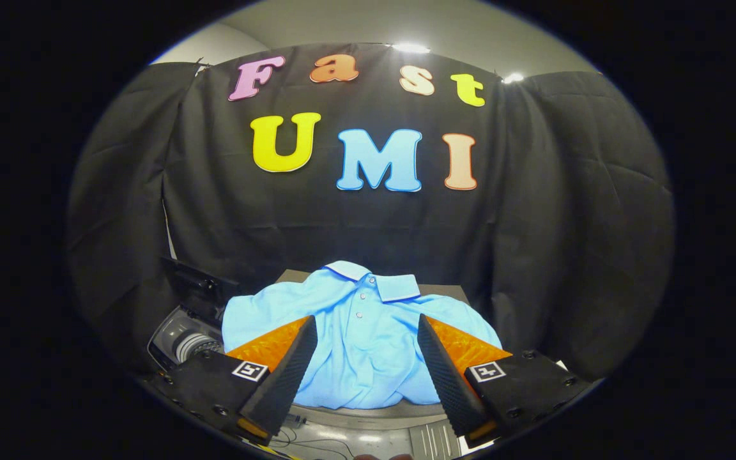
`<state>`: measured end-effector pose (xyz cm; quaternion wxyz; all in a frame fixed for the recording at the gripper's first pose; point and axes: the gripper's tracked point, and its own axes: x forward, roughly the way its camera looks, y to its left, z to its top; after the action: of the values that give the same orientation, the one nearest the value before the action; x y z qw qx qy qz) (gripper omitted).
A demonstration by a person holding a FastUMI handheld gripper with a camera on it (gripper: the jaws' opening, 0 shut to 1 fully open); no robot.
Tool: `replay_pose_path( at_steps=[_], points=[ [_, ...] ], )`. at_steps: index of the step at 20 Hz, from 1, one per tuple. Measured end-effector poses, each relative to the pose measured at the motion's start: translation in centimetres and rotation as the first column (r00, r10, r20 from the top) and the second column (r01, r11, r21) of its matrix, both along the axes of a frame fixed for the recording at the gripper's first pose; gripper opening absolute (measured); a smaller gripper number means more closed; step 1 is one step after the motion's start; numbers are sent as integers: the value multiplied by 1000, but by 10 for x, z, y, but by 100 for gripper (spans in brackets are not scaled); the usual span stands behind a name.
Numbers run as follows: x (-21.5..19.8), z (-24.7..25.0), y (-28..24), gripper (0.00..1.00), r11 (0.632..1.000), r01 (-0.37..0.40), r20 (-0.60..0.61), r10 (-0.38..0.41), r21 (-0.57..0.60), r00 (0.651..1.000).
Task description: Put the clothes into the washing machine and then close the washing machine lid.
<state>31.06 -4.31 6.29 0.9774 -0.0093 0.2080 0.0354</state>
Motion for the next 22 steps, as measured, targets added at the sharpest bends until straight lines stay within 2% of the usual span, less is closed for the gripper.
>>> replay_pose_path(
  at_steps=[11, 22],
  points=[
    [64, -54, 8, 98, 1000, -26, -90, 28, 13, 996],
    [80, -96, 24, 99, 995, -68, -202, 82, 72, 976]
  ],
)
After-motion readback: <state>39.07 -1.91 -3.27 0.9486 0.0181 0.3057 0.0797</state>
